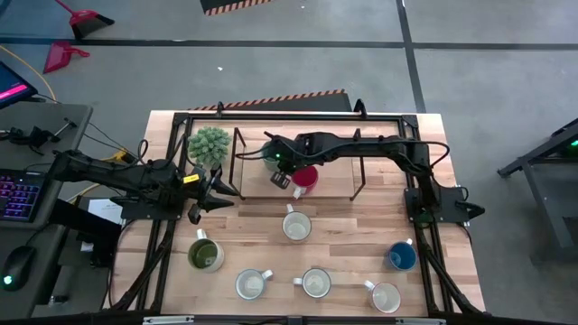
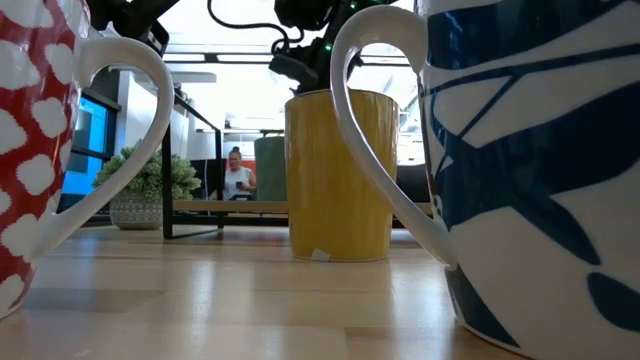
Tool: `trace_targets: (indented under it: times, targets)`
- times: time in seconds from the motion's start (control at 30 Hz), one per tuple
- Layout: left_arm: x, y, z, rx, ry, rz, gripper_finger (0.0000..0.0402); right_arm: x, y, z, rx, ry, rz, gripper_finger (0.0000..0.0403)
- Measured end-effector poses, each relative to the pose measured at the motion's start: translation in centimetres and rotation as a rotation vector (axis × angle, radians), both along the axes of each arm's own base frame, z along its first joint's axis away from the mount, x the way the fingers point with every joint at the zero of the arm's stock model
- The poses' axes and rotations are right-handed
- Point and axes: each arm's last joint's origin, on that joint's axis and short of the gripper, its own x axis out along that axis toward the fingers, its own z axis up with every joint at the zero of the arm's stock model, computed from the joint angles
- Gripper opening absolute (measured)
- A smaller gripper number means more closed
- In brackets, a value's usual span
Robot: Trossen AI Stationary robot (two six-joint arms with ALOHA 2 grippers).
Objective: Place coffee mugs
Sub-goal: Put the green mug on the shelf
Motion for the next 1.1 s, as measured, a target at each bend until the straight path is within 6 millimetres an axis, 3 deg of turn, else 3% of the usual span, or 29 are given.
trace_targets:
  times: [0.47,0.7,1.1]
  targets:
    - [0.0,0.0,0.0,0.000,0.001,0.000,0.0131,0.4,-0.8,0.3,0.029,-0.067,0.024,0.0023]
    - [0.0,0.0,0.0,0.000,0.001,0.000,0.0131,0.0,-0.7,0.1,0.044,-0.018,0.024,0.0023]
    - [0.0,0.0,0.0,0.000,0.000,0.000,0.0131,-0.5,-1.7,0.1,-0.065,0.015,-0.110,0.0023]
